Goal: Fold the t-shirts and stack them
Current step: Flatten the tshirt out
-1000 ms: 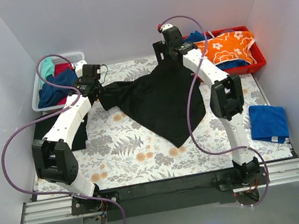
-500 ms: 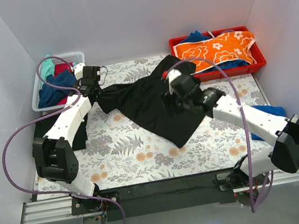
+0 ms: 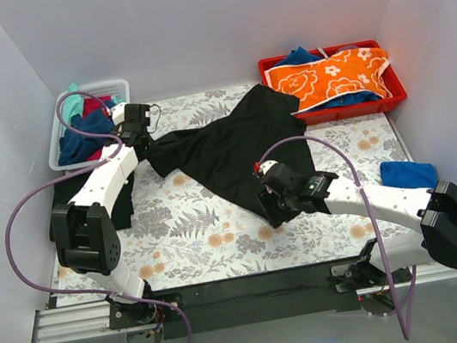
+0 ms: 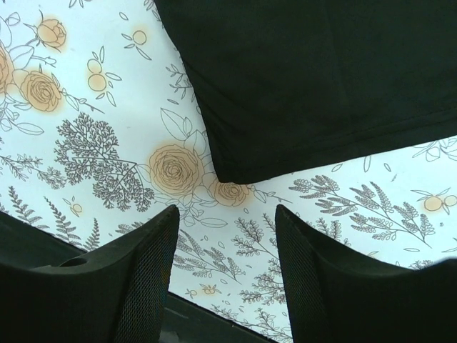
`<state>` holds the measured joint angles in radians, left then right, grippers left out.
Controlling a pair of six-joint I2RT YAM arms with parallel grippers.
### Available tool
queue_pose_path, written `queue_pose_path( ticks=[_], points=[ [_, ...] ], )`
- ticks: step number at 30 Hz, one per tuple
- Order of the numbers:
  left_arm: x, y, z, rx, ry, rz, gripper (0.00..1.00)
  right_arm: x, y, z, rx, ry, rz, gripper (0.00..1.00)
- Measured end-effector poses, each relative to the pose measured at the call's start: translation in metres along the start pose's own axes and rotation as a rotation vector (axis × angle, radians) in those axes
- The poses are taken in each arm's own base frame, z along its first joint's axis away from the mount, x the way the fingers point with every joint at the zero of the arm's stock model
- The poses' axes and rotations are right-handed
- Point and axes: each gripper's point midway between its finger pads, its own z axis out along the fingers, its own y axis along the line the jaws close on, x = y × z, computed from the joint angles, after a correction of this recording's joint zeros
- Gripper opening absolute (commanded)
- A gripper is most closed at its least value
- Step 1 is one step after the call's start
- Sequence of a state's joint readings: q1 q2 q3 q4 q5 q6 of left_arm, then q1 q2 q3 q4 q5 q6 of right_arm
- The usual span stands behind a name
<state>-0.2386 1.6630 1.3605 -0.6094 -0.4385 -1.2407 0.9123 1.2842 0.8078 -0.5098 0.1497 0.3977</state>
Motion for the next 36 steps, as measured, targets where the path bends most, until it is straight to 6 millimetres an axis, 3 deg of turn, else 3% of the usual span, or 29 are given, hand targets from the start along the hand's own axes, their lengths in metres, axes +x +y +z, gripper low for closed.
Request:
queue_pose_path(
  ticks=[14,19,20,23,24,26,32,36],
  points=[
    [0.011,0.013,0.007,-0.023,0.034,-0.005,0.00,0.012,0.007,0.040,-0.026,0.068,-0.040,0.60],
    [0.012,0.016,0.009,-0.029,0.040,-0.011,0.00,0.017,0.006,0.048,-0.016,0.092,-0.041,0.55],
    [0.012,0.017,0.009,-0.029,0.041,-0.011,0.00,0.016,0.006,0.049,-0.014,0.091,-0.042,0.53],
    [0.011,0.018,0.010,-0.030,0.042,-0.014,0.00,0.016,0.005,0.050,-0.008,0.090,-0.042,0.33],
    [0.011,0.018,0.010,-0.030,0.042,-0.015,0.00,0.016,0.003,0.050,-0.001,0.090,-0.041,0.17],
    [0.011,0.019,0.010,-0.032,0.043,-0.018,0.00,0.016,0.000,0.051,0.017,0.087,-0.037,0.01],
    [0.007,0.023,0.009,-0.037,0.037,-0.028,0.00,0.019,-0.007,0.049,0.074,0.096,0.008,0.01],
    [0.002,0.028,0.004,-0.040,0.029,-0.036,0.00,0.031,-0.027,0.031,0.178,0.141,0.010,0.01]
  ],
)
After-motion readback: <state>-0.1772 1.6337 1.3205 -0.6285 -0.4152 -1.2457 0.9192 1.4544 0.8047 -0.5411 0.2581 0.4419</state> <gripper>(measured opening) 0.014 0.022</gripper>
